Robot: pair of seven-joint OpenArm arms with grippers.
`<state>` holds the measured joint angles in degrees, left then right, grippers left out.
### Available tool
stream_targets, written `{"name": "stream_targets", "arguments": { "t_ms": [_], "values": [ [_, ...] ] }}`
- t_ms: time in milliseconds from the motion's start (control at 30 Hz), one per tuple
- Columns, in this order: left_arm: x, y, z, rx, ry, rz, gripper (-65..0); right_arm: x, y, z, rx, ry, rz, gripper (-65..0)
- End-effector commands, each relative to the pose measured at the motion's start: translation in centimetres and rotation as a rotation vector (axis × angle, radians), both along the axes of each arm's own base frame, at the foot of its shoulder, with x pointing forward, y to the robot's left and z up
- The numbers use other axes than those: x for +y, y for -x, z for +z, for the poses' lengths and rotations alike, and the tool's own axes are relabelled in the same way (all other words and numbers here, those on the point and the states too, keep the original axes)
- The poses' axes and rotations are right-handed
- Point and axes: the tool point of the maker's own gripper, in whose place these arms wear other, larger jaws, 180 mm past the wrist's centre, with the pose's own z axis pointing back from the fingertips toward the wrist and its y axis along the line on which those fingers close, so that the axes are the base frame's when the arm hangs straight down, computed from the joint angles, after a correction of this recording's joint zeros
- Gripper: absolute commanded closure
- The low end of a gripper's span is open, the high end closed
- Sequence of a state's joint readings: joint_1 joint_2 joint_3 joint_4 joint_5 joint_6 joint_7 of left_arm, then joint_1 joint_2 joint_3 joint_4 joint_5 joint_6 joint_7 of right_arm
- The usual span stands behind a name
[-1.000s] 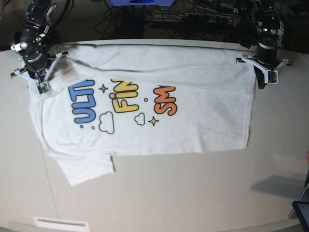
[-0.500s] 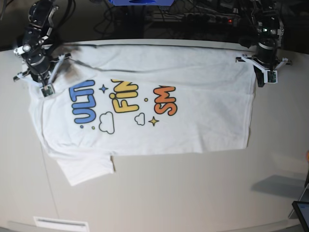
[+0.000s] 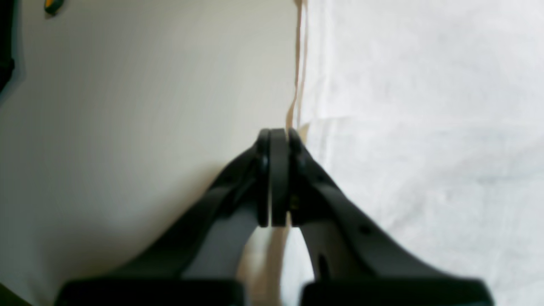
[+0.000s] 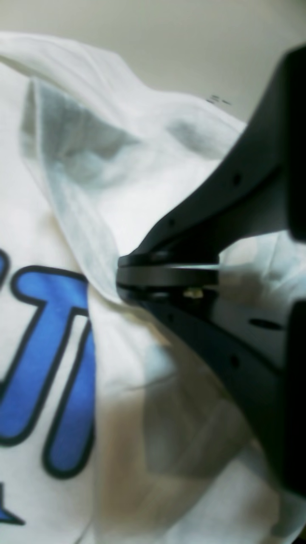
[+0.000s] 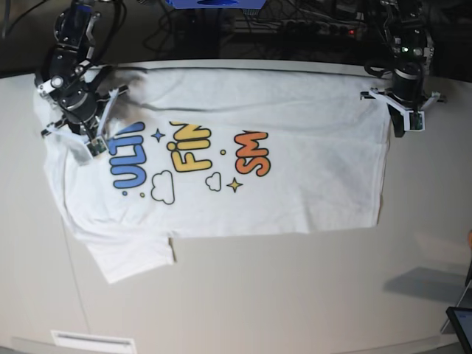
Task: Fold the T-shirt properly
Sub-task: 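Move both grippers outward to the shirt's side edges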
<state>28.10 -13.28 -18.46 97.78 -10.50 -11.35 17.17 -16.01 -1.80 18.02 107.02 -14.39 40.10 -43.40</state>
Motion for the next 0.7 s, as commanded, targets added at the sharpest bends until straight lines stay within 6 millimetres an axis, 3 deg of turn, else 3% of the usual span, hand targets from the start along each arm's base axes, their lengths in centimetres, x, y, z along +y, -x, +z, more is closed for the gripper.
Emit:
{"name": "stream_targets", "arguments": {
  "t_ms": [0,533,667],
  "values": [
    [0.2,-0.5,1.1,-0.035,-0.018,-0.009,-0.2,0.3,-1.4,1.8,-0.067,0.002,0.016,-0.1],
    [0.0,-0.3,0.8,-0.032,-0.007,-0.002,-0.2,3.9,-8.8,7.8,-0.204,0.045,0.113,-0.1],
    [-0.1,-0.3,0.8,-0.035,-0.007,-0.002,-0.2,3.3,-10.5,9.5,-0.256,0.068,0.119,-0.1]
  ]
}}
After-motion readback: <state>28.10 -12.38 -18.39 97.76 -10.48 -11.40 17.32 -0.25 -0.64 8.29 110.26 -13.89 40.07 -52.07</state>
